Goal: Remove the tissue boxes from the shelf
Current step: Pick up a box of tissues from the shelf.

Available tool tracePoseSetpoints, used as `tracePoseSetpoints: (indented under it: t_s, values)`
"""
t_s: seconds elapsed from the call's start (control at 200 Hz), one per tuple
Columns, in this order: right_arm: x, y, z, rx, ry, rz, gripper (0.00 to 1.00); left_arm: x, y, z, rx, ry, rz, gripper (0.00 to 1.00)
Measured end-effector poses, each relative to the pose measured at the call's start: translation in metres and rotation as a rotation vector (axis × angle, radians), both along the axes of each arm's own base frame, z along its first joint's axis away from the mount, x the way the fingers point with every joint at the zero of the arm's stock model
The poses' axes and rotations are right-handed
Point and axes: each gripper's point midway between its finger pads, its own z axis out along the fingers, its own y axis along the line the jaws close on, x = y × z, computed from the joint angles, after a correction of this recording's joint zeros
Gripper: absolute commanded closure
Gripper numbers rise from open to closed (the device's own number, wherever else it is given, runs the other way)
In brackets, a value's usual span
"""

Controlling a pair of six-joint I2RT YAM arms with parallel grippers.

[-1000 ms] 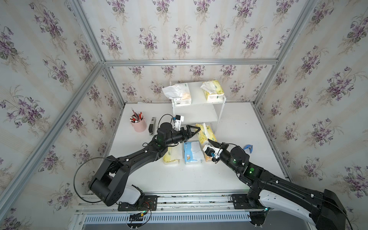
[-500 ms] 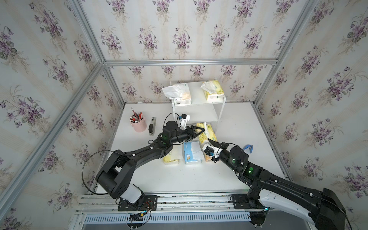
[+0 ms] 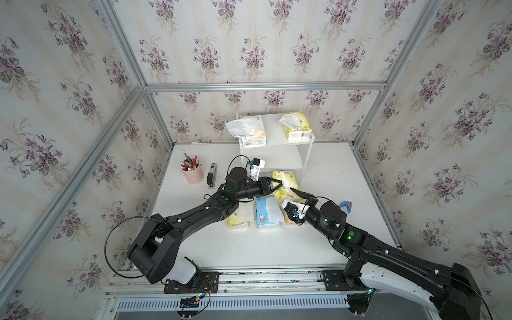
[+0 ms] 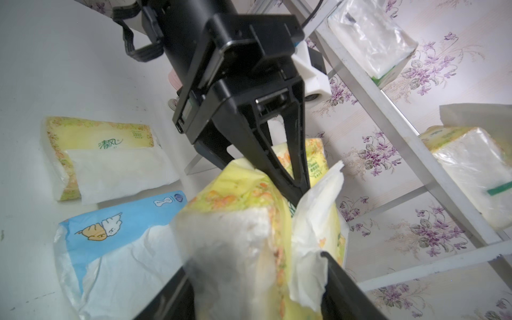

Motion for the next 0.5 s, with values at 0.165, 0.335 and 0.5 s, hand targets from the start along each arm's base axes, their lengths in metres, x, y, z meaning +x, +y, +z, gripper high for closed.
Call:
tracePoseSetpoints:
  t_s: [0.165, 0.335, 0.5]
  values:
    - [-0.015, 0.008, 0.011, 0.044, -0.001, 0.101, 0.17, -0.005, 0.012, 0.002, 0.069, -0.038, 0.029, 0.70]
    - [-0.033, 0.018, 0.023, 0.084, -0.008, 0.216, 0.13, -0.010, 0.028, 0.011, 0.153, -0.106, 0.068, 0.70]
    - [-0.048, 0.024, 0.043, 0.132, -0.023, 0.317, 0.11, -0.018, 0.048, 0.010, 0.265, -0.142, 0.103, 0.70]
